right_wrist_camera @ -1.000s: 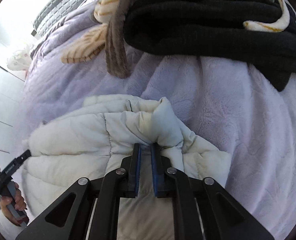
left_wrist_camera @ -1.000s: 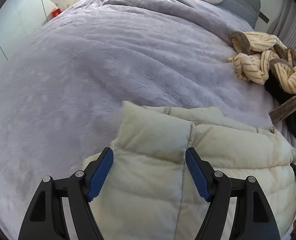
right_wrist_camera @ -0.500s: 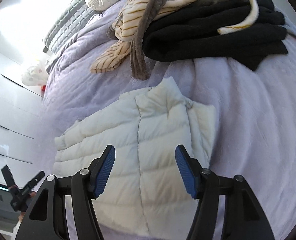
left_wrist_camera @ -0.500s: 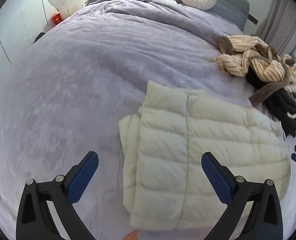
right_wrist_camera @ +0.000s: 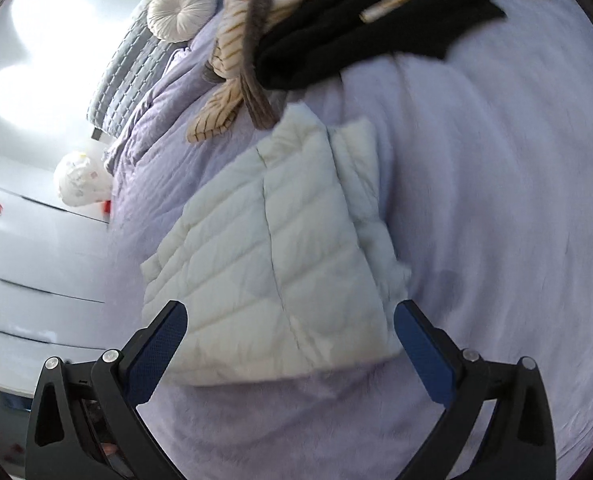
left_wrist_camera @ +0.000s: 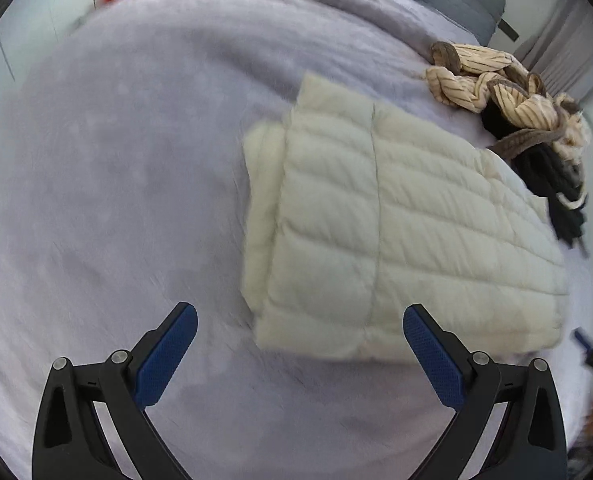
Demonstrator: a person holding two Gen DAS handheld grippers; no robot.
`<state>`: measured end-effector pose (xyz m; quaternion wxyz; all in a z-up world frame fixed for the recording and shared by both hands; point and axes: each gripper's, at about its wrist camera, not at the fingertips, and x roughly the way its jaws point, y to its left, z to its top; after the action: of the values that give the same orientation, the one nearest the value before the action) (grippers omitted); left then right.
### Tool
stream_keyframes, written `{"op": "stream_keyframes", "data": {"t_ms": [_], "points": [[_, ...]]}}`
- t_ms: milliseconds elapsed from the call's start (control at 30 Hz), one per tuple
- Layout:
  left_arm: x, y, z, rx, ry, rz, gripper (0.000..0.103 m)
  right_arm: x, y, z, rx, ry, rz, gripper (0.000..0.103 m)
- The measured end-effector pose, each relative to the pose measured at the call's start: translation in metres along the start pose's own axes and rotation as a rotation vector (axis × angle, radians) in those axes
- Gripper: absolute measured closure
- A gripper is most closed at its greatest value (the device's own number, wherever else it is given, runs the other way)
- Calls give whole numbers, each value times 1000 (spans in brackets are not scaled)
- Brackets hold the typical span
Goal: Fold large clothes
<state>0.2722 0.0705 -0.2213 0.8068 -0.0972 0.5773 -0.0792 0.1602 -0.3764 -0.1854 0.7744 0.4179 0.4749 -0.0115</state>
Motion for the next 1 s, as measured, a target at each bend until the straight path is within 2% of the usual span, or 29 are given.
{"op": "stream_keyframes", "data": {"t_ms": [100, 233, 367, 533, 900, 933, 967, 1000], "points": [[12, 10, -13, -71, 40, -94, 0, 4, -16, -11, 62, 25, 28, 0], [29, 16, -25, -130, 56, -164, 0, 22, -35, -25, 165, 66, 123, 0], [43, 23, -23, -217, 50, -239, 0, 45, -42, -31, 225, 92, 197, 0], [57, 31, -12, -295, 23, -264, 0, 73, -44, -30, 304, 97, 295, 0], [83, 27, 6, -369, 0, -269, 0, 114, -53, -17, 416, 50, 376, 0], [83, 27, 8, -380, -6, -270, 1, 117, -54, -18, 422, 47, 378, 0], [83, 27, 10, -389, -9, -264, 6, 118, -54, -18, 430, 44, 378, 0], [82, 29, 10, -394, -12, -259, 18, 119, -54, -19, 442, 39, 379, 1]]}}
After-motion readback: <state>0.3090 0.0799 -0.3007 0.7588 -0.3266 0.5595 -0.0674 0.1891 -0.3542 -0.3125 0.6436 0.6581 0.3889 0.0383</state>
